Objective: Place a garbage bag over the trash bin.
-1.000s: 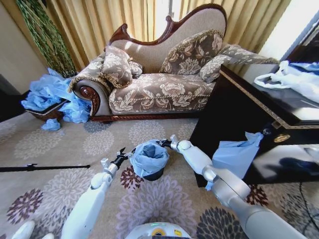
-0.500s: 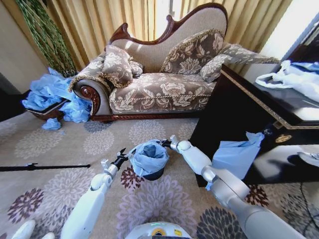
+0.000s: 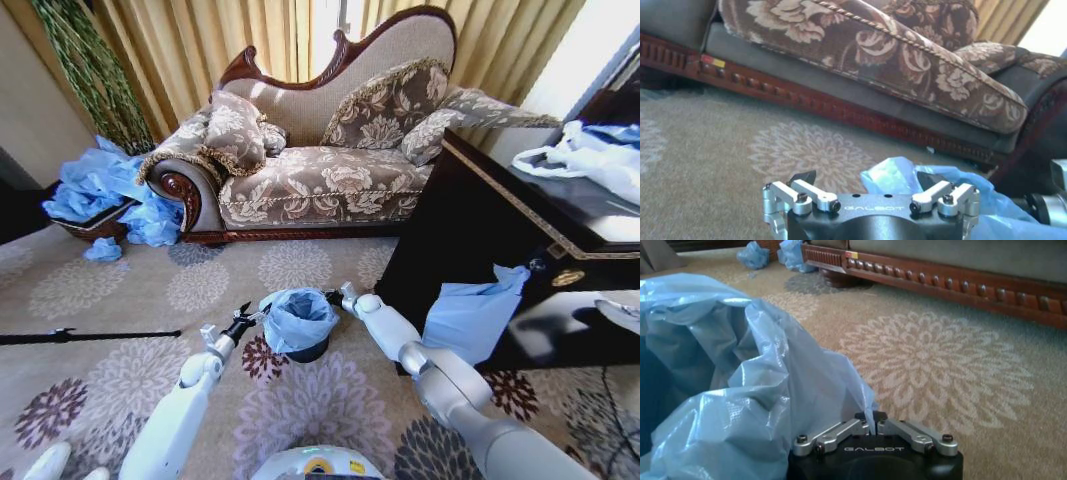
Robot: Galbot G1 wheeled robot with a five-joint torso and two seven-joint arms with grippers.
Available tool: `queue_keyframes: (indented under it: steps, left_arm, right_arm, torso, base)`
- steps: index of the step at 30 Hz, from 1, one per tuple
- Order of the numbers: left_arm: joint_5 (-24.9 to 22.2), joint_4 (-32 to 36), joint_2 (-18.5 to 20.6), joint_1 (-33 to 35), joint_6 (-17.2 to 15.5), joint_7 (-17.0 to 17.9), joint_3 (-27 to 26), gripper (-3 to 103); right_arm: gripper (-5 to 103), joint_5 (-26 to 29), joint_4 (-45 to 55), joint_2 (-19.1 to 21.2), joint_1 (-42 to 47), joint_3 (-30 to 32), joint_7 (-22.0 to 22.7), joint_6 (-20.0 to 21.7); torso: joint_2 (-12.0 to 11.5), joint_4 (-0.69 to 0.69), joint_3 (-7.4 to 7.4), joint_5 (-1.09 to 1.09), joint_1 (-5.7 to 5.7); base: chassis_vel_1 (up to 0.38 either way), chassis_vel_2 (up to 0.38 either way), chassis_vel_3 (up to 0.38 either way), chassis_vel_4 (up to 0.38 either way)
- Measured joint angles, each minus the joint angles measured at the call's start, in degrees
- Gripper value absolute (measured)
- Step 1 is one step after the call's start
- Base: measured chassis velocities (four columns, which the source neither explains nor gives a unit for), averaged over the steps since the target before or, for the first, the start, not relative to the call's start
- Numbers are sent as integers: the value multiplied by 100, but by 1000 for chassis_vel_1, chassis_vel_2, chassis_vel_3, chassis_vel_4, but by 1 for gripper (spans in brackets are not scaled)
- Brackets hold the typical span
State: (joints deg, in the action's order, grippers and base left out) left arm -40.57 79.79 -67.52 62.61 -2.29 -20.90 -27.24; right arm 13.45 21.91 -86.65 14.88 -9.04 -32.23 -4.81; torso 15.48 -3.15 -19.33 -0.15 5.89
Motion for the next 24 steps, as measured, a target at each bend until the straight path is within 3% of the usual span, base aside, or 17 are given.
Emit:
queue_keyframes:
  steps: [24]
  left_arm:
    - [-157, -98, -27, 15, -49, 68, -15, 100]
  right_arm:
    - [0, -286, -121, -101, 318, 182, 352, -40]
  torso:
    - [0, 0, 0, 0, 0]
  base:
    - [0, 0, 0, 0]
